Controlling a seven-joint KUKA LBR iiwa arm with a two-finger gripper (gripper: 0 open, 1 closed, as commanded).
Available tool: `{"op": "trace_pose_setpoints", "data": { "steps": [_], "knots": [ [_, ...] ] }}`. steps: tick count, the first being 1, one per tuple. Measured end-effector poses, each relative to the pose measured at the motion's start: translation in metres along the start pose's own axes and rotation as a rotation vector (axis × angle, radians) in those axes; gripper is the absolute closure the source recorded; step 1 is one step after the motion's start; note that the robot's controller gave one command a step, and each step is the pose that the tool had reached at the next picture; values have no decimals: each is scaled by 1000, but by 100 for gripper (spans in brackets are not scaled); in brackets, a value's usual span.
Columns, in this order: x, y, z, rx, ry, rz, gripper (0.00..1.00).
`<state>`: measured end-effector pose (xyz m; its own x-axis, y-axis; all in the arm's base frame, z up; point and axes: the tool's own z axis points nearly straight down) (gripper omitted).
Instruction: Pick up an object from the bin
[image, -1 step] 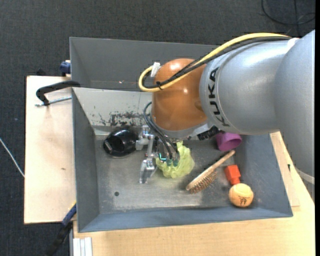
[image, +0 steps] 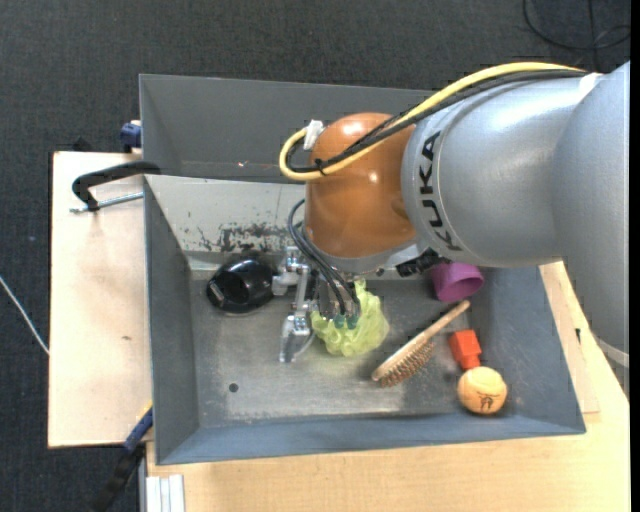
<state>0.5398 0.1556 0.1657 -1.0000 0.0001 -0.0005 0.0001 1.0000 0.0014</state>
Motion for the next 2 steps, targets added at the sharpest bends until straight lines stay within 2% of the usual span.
{"op": "trace_pose_setpoints", "data": {
  "steps": [1, 2],
  "knots": [
    [-7, -46, 62, -1, -5, -21, 0],
    [-37, -67, 91, 0, -5, -320, 0]
  ]
}}
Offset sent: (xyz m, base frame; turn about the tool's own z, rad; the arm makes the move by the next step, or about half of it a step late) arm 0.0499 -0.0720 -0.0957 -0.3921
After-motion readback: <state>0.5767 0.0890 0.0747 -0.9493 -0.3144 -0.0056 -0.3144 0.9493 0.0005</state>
